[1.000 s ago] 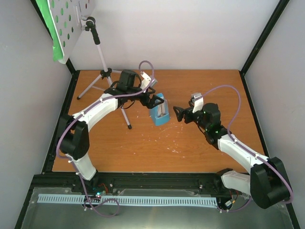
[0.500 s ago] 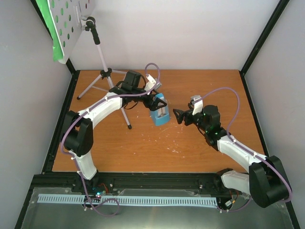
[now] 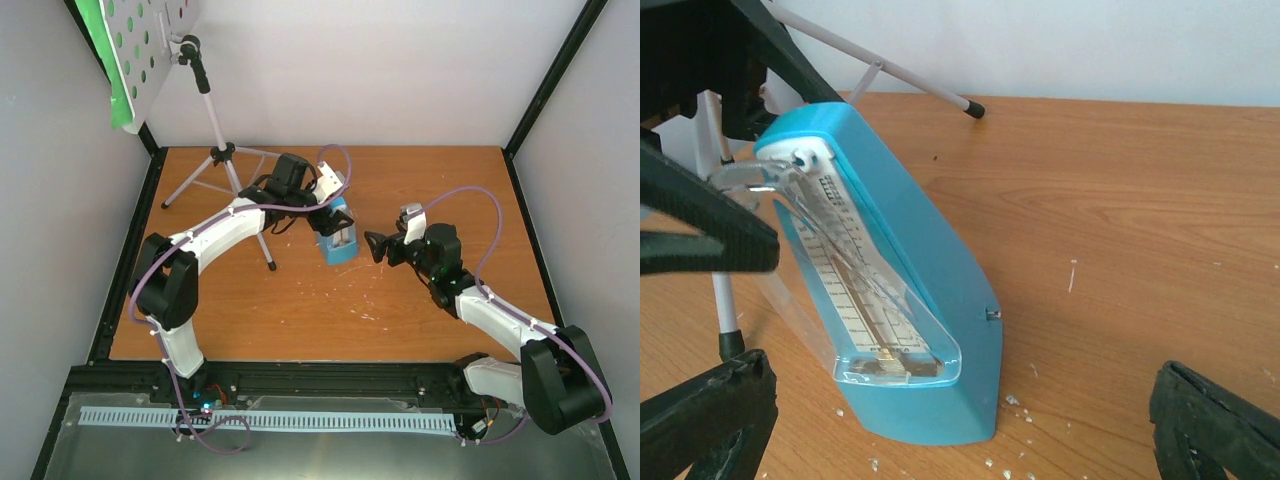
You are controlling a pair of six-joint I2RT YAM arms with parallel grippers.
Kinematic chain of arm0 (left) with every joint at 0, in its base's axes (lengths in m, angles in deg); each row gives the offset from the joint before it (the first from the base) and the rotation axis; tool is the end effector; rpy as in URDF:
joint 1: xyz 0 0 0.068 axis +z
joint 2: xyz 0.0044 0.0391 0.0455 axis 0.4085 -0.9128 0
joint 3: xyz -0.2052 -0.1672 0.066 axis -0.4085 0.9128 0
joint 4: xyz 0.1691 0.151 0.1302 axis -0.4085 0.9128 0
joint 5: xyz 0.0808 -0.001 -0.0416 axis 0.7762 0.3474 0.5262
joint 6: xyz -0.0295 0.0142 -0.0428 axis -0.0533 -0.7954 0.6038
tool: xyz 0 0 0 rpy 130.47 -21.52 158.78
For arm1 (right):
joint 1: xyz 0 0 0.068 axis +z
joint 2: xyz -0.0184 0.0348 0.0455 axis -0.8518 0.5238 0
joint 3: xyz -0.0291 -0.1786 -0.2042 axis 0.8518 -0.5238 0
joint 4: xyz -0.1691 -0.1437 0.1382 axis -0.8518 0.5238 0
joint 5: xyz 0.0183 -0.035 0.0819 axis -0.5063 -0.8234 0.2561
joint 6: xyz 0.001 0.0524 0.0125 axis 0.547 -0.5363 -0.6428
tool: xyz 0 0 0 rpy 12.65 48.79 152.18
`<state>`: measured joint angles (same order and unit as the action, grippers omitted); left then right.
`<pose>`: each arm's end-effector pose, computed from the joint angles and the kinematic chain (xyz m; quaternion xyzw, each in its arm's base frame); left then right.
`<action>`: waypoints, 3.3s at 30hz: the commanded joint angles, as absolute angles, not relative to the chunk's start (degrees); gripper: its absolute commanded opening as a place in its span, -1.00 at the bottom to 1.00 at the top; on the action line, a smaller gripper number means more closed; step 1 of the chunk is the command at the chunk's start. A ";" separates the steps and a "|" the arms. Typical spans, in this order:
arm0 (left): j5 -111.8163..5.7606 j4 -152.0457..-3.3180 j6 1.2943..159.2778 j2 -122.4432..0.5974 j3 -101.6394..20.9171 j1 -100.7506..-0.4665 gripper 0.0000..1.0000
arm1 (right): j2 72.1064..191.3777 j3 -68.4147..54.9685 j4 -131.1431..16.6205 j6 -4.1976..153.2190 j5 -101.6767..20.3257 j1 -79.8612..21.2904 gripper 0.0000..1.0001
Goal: Pack up the instrument practice props
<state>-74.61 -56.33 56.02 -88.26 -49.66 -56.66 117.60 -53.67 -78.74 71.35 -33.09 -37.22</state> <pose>0.3343 -0.2345 0.2699 0.4370 0.7686 -0.3001 0.3580 0.2293 0.0989 0.2196 -0.1561 0.7872 0.2606 0.5367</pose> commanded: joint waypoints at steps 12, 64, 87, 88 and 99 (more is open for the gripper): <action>-73.94 -57.48 54.22 -88.06 -48.64 -56.92 0.19 | 117.41 -55.12 -80.71 71.31 -35.38 -37.87 1.00; -70.54 -58.85 61.98 -81.70 -38.01 -61.90 0.15 | 113.67 -55.20 -76.45 69.77 -30.26 -38.12 1.00; -79.29 -57.75 67.51 -63.94 -33.87 -59.71 0.99 | 106.37 -53.44 -65.13 70.20 -31.58 -37.27 1.00; -81.05 -58.16 68.60 -63.51 -33.73 -56.38 0.99 | 106.12 -53.18 -64.73 70.46 -31.13 -36.74 1.00; -86.86 -60.45 66.88 -72.31 -42.92 -51.87 0.99 | 106.46 -48.76 -65.88 71.72 -37.59 -32.48 1.00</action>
<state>-84.14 -61.54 68.63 -66.22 -35.63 -49.39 107.59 -51.05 -66.00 70.84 -33.12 -32.70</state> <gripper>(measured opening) 0.995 0.999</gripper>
